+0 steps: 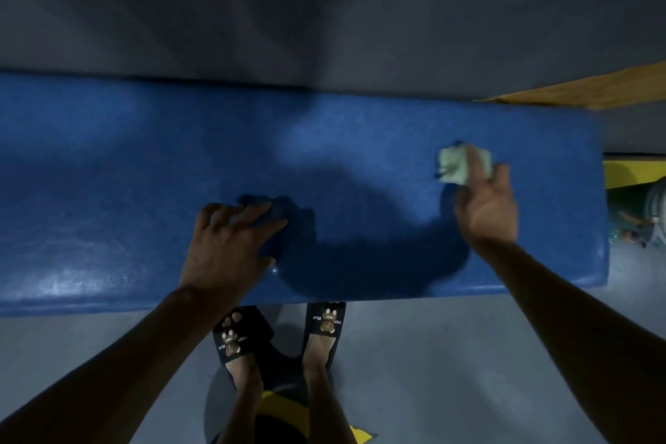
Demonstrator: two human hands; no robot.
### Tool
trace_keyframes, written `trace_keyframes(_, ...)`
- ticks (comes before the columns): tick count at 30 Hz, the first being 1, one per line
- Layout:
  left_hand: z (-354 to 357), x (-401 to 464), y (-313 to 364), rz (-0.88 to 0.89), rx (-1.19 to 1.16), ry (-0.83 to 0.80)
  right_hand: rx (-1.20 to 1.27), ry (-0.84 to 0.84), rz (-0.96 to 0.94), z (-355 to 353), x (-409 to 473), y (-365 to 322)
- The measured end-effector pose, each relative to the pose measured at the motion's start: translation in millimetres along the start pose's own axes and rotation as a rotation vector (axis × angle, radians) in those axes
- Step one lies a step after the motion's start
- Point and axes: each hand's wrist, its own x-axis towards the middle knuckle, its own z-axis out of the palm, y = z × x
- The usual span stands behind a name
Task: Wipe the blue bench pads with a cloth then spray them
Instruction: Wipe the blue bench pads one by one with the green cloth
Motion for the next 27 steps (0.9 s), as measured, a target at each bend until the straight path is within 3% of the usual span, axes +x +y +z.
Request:
trace_keyframes(2,-9,11,-4,0.002,0.018,0.024,0.035,0.042,0.250,2,-4,1)
trace_keyframes(6,-20,31,-15,-0.034,0.096,-0.073,0.195,0.080,0.386,32,-8,-83)
trace_keyframes(8,-18,34,-16,-0.061,0.115,-0.126,0.268,0.019,0.206,44,-22,-141)
trace_keyframes(10,-14,32,-18,-0.071,0.123,-0.132,0.217,-0.015,-0.183,50,-41,-182)
trace_keyframes(12,-11,32,-18,-0.081,0.128,-0.126,0.100,-0.076,-0.532,48,-38,-180)
trace_keyframes(14,-10,32,-15,-0.083,0.127,-0.124,0.027,-0.082,-0.611,36,-11,-145)
trace_keyframes(16,-8,35,-13,-0.087,0.115,-0.121,-0.027,-0.070,-0.399,23,18,-94)
trace_keyframes(19,-6,36,-12,-0.086,0.121,-0.121,0.024,0.016,0.101,7,37,-22)
trace_keyframes(21,-5,34,-11,-0.097,0.129,-0.115,0.124,0.099,0.412,12,35,-23)
trace_keyframes(23,-3,33,-10,-0.100,0.138,-0.110,0.210,0.149,0.507,27,30,-56)
trace_keyframes(25,-3,34,-10,-0.098,0.142,-0.103,0.325,0.172,0.310,43,21,-108)
trace_keyframes(27,-2,34,-10,-0.097,0.142,-0.105,0.259,0.057,-0.090,54,8,-154)
